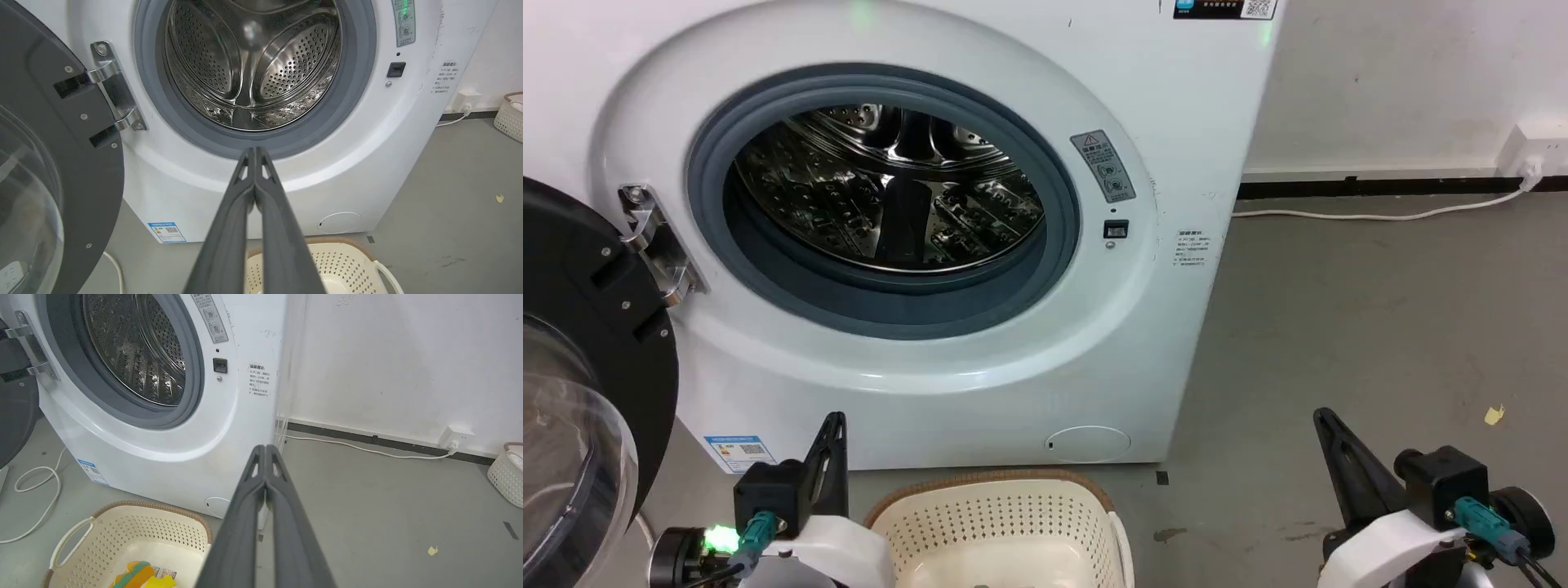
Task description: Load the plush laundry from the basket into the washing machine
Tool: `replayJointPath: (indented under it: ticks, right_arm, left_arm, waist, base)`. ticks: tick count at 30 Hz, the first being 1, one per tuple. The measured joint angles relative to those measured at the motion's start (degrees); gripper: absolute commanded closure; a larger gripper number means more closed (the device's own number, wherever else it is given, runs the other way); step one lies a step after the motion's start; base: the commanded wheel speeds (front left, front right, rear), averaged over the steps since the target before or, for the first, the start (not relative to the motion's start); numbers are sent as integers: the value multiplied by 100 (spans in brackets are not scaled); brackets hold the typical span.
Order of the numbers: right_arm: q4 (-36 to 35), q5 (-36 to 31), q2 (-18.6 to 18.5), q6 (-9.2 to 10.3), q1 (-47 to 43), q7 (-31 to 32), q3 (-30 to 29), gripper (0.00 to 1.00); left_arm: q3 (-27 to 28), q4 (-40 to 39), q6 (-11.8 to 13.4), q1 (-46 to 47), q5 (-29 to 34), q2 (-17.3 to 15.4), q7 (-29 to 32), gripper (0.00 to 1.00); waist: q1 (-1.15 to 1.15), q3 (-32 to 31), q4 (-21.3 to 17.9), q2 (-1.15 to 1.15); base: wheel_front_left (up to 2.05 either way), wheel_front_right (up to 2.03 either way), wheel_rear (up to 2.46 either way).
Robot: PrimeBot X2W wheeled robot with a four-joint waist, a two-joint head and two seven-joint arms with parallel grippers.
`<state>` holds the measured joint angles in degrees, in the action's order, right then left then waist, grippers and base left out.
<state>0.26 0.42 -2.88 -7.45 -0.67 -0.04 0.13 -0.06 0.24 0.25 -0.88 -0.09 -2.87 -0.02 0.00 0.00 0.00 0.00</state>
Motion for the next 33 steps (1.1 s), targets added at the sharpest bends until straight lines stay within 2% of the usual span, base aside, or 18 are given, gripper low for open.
replayJointPath:
  ticks: [27, 28, 33]
  right_arm:
    - [0, 0, 0, 0, 0, 0, 1, 100]
    - [2, 3, 0, 0, -2, 0, 3, 0]
    - [5, 5, 0, 0, -2, -4, 11, 0]
  left_arm:
    - [2, 0, 0, 0, 1, 0, 0, 100]
    - [-2, 1, 1, -3, 0, 0, 0, 0]
    - [-8, 3, 7, -4, 0, 0, -1, 0]
  waist:
    - [0, 0, 0, 0]
    - [0, 0, 0, 0]
    - [0, 2, -1, 0]
  base:
    - [0, 0, 0]
    - [0, 0, 0]
    - [0, 0, 0]
